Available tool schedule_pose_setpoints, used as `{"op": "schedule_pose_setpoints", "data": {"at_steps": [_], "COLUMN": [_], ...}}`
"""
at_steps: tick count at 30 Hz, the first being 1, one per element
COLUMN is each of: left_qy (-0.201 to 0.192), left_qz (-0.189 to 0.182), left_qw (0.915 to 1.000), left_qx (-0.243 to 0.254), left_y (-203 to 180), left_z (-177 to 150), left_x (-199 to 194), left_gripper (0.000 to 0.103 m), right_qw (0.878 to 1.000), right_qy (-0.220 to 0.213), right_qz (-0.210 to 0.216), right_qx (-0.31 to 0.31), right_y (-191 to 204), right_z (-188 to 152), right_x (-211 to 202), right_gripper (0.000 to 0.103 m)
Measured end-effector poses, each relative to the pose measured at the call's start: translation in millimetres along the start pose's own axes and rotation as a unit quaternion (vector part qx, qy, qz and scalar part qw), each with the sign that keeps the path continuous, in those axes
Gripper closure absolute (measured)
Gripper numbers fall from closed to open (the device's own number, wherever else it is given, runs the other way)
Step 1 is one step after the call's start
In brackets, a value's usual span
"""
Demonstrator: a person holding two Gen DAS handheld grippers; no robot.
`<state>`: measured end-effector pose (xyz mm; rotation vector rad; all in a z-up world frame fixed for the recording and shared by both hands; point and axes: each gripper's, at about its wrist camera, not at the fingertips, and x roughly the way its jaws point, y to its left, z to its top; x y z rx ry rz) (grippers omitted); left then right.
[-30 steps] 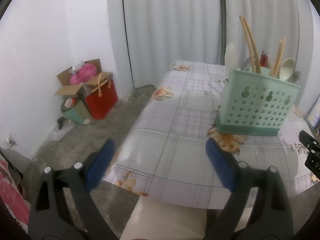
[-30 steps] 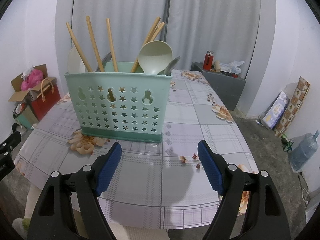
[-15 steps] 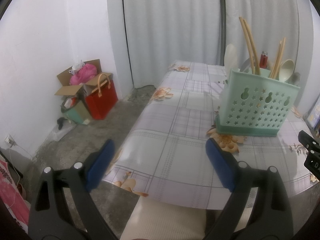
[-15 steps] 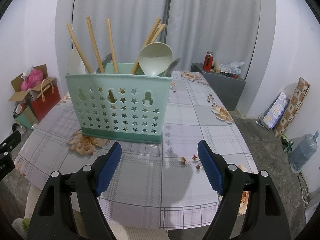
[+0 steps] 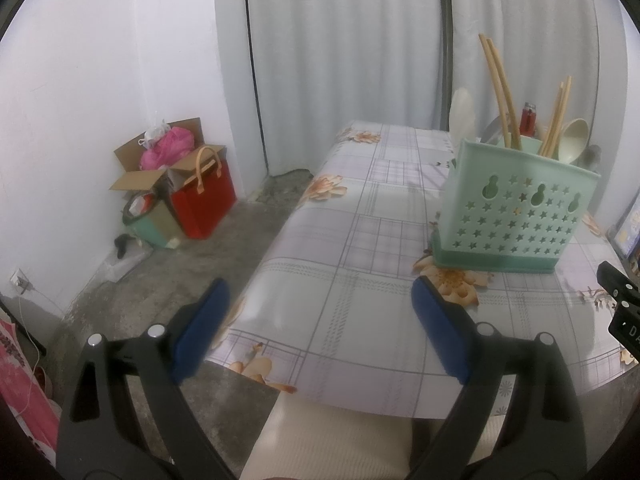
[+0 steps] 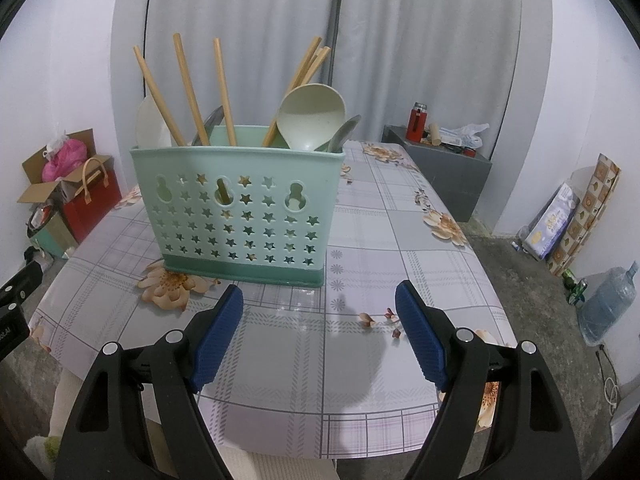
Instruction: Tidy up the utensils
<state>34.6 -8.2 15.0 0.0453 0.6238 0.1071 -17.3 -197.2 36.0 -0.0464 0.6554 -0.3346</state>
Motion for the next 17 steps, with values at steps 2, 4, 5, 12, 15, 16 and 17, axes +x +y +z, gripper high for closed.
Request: {"op": "schedule_pose_setpoints", "data": {"at_steps": [2, 4, 5, 12, 15, 16, 17], "left_qy": [0.0, 0.0, 0.001, 0.001, 0.002, 0.002, 0.003], "left_qz": [0.0, 0.0, 0.0, 0.0, 0.001, 0.002, 0.002], "left_qw": [1.0, 1.0, 1.0, 1.0, 1.0, 1.0, 1.0], "left_qx": [0.0, 0.001, 0.0, -0.001, -0.003, -0.003, -0.003], "left_y": [0.3, 0.1, 0.3, 0.6, 0.8, 0.6, 0.7], "left_z": [0.0, -0.1, 0.1, -0.1, -0.6, -0.6, -1.1], "left_x": [0.3, 0.5, 0.1, 0.0, -0.9, -0.9, -1.5], "left_gripper": [0.015, 0.015, 0.015, 0.015, 0.015, 0.015, 0.015], "right_qw": [1.0, 1.0, 1.0, 1.0, 1.0, 1.0, 1.0], "right_qy": [0.0, 0.0, 0.0, 0.0, 0.001, 0.0, 0.0], "right_qz": [0.0, 0.0, 0.0, 0.0, 0.0, 0.0, 0.0], "right_qx": [0.0, 0.0, 0.0, 0.0, 0.001, 0.001, 0.001], "right_y": [-0.1, -0.5, -0.1, -0.2, -0.8, -0.1, -0.3], "right_z": [0.0, 0.0, -0.1, -0.3, -0.4, -0.9, -0.8], "right_x": [0.0, 0.2, 0.0, -0.1, 0.7, 0.1, 0.2], "right_gripper": [0.027, 0.027, 0.027, 0.027, 0.027, 0.027, 0.027]}}
